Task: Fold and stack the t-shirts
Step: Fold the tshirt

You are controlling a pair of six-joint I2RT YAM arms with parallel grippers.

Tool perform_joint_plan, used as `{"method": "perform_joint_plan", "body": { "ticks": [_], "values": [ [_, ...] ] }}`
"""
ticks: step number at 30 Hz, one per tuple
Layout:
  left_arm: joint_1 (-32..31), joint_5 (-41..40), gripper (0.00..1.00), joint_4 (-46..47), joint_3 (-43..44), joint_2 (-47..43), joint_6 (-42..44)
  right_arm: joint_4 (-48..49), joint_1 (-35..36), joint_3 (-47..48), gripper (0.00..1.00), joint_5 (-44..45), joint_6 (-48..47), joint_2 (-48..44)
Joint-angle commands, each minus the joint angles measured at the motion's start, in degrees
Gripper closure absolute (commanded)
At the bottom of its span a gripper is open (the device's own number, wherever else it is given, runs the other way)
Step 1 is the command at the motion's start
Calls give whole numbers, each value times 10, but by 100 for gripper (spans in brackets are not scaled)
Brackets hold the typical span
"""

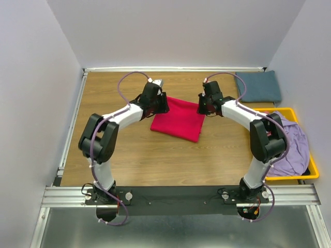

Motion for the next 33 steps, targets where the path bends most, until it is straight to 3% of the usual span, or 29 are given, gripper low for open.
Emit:
{"method": "perform_joint_plan", "body": {
  "ticks": [1,6,9,12,14,18,22,26,33],
  "values": [
    [8,15,48,22,77,75,27,77,-53,-9,81,-96,12,41],
    [35,25,53,12,136,176,2,117,-95,18,80,-139,19,102],
    [52,45,54,5,97,171,-35,116,-118,58,80,-164,31,140],
    [58,23,54,25,-4,104,-64,116,-125,85,80,-202,34,144],
    [60,17,49,38,-26,68,-70,116,-125,93,79,-228,47,137],
    [65,10,31,53,-14,1,-54,131,-125,106,76,-278,66,117],
    [73,25,30,72,11,8,-42,169,-125,119,75,-371,92,135],
    [90,57,44,101,0,38,-50,234,-123,139,74,-447,113,178],
    [137,88,62,142,-17,97,-86,292,-123,209,74,-499,172,304]
  ]
}}
